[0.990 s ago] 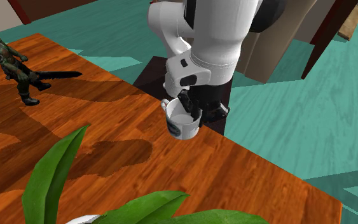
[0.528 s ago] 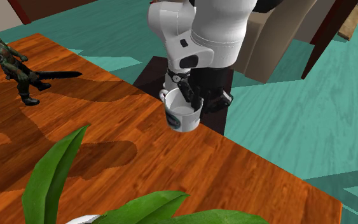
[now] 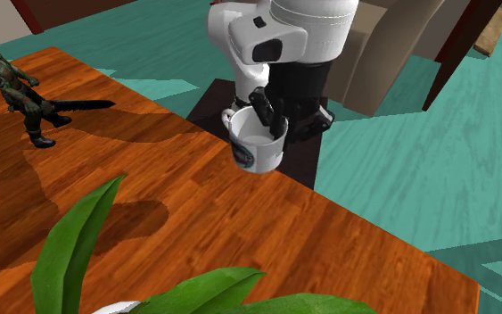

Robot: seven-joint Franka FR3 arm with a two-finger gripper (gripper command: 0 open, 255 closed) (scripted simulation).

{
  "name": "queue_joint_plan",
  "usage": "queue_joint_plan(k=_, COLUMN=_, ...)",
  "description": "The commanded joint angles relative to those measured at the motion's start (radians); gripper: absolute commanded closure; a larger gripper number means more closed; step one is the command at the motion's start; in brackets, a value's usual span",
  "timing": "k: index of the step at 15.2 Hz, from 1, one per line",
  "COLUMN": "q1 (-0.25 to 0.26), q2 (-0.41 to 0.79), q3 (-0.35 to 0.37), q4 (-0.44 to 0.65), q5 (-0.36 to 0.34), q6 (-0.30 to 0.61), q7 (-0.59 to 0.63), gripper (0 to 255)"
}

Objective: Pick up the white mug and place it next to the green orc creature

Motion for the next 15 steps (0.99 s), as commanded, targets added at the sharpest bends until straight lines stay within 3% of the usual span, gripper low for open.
queue_joint_plan(k=1, q1=-0.001, q2=-0.007, q3=-0.005, q4=0.020, q5=-0.003, q6=-0.028, q7=-0.002, gripper=255)
queue_joint_plan(k=15, q1=-0.009, q2=-0.029, q3=-0.033, q4=0.192, q5=-0.020, q6=-0.221, q7=-0.007, gripper=255)
